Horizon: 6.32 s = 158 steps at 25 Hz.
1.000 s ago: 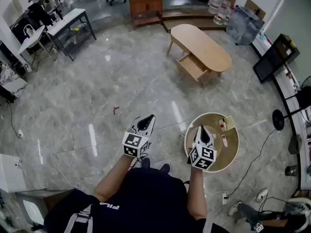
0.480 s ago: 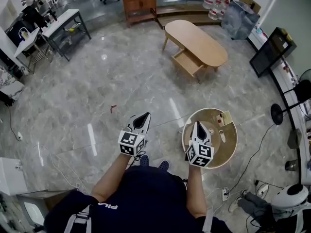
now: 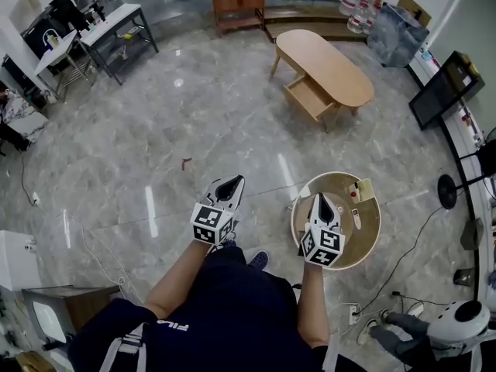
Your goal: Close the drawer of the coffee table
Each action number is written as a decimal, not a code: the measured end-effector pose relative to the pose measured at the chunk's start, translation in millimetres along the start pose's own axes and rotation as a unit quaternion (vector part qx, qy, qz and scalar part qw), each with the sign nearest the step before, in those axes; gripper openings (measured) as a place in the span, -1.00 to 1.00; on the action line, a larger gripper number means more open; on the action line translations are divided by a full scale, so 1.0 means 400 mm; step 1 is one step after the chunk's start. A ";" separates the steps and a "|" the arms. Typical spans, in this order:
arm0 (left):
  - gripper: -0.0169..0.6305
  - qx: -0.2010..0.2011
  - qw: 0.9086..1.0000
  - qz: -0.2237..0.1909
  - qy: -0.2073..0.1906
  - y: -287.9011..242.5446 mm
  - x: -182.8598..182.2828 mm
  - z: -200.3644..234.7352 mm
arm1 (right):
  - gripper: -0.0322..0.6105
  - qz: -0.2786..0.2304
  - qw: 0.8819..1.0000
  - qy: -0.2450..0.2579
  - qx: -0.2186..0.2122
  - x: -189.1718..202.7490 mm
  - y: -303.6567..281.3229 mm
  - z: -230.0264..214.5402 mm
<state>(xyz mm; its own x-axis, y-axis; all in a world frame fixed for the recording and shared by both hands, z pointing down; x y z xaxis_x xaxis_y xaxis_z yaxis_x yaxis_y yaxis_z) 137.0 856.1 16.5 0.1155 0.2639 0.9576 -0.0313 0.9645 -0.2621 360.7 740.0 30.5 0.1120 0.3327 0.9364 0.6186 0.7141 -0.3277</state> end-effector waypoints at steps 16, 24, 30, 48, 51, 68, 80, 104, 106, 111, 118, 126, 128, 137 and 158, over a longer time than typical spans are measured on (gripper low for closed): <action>-0.85 -0.011 1.000 -0.004 -0.006 -0.069 -0.006 -0.005 | -0.81 0.002 1.000 0.008 -0.011 -0.009 -0.069 -0.033; -0.85 0.008 1.000 -0.010 -0.006 -0.203 -0.021 0.051 | -0.81 0.007 1.000 -0.001 -0.007 -0.023 -0.197 -0.059; -0.85 0.014 1.000 -0.006 -0.004 -0.321 -0.056 0.148 | -0.81 0.008 1.000 0.003 -0.001 -0.075 -0.336 -0.058; -0.85 0.037 0.999 0.016 0.002 -0.657 -0.195 0.524 | -0.81 0.032 0.999 -0.012 0.021 -0.227 -0.798 0.014; -0.85 0.046 0.999 0.018 0.004 -0.700 -0.213 0.579 | -0.81 0.034 0.999 -0.023 0.029 -0.246 -0.861 0.018; -0.85 0.105 0.994 0.022 -0.002 -0.912 -0.280 0.692 | -0.81 0.031 0.996 -0.033 0.071 -0.316 -1.035 0.007; -0.85 0.100 0.995 0.025 -0.007 -1.169 -0.318 0.744 | -0.81 0.029 0.996 -0.047 0.067 -0.359 -1.272 -0.133; -0.85 0.096 0.993 0.070 -0.022 -1.817 -0.492 0.662 | -0.81 0.048 0.996 -0.068 0.036 -0.562 -1.737 -0.594; -0.85 0.097 0.992 0.073 -0.026 -1.844 -0.500 0.658 | -0.81 0.050 0.996 -0.072 0.035 -0.566 -1.754 -0.608; -0.85 0.103 0.991 0.075 -0.033 -1.894 -0.526 0.665 | -0.81 0.053 0.995 -0.082 0.037 -0.570 -1.791 -0.629; -0.85 0.125 0.988 0.080 -0.032 -1.971 -0.525 0.693 | -0.81 0.060 0.992 -0.094 0.051 -0.561 -1.847 -0.641; -0.85 0.167 0.981 0.089 -0.038 -2.105 -0.550 0.784 | -0.81 0.063 0.988 -0.104 0.093 -0.591 -1.950 -0.641; -0.85 0.179 0.979 0.090 -0.041 -2.137 -0.562 0.820 | -0.81 0.063 0.987 -0.106 0.107 -0.600 -1.984 -0.629; -0.85 0.241 0.961 0.124 -0.052 -2.266 -0.498 0.889 | -0.81 0.084 0.975 -0.126 0.164 -0.552 -2.049 -0.615; -0.85 0.249 0.942 0.217 -0.060 -2.356 -0.077 0.905 | -0.81 0.149 0.965 -0.136 0.170 -0.144 -2.093 -0.669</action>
<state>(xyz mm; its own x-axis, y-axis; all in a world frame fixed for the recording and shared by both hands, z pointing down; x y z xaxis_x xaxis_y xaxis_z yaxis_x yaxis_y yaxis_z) -196.3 -61.0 277.1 -0.1277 0.6025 0.7878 -0.5150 0.6386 -0.5718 44.6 -41.9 284.9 0.0095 0.6708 0.7416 0.2942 0.7069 -0.6432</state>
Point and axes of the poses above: the fingertips, and each gripper's own axes: y backward along the fingers, z to its left, x out of its underside, the point moved 4 cm from there along y, backward along the fingers, and after that the axes turned 3 degrees about x, right-handed, at the moved point
